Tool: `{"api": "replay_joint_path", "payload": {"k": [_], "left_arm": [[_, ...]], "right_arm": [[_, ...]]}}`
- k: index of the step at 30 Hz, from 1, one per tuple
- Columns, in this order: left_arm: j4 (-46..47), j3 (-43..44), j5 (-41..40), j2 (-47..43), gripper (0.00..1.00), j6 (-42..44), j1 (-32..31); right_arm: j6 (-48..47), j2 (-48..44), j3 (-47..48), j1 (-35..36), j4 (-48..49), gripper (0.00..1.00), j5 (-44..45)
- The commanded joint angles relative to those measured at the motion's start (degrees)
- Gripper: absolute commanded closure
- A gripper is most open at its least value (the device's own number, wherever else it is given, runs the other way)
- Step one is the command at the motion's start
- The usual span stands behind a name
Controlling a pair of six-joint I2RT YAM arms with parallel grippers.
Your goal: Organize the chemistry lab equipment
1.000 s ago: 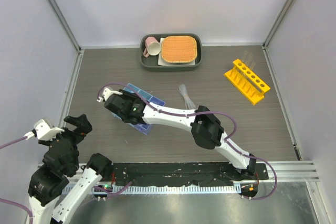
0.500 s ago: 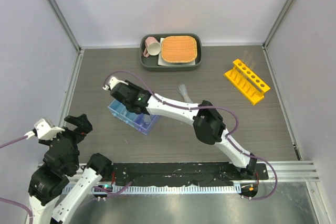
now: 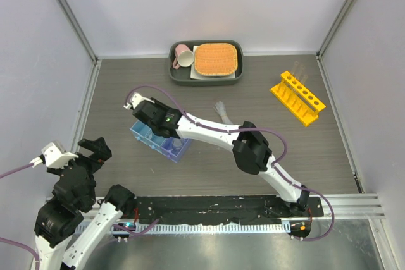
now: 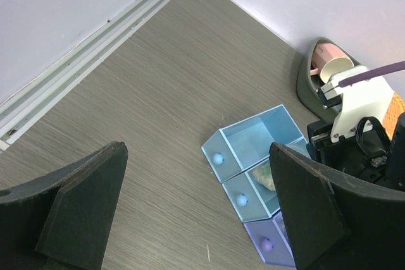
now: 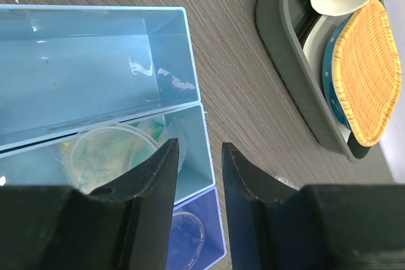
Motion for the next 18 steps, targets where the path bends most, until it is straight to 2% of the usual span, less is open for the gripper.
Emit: {"api": "replay_joint_path", "payload": {"k": [1,10,18], "left_arm": [[1.4,0.9,-0.5,0.9,0.0,-0.2,0.0],[1.4,1.0,-0.5,0.9,0.0,-0.2,0.0],[1.3,0.9,-0.5,1.0,0.0,-0.3,0.0]], "right_arm": [[0.5,-3.7,-0.4,1.2,2.0,0.61,2.1],[0.3,-4.8,-2.9,2.9,2.8,0.61,2.7],[-1.3,-6.5,-5.3,4.5,5.8,0.61,6.8]]}}
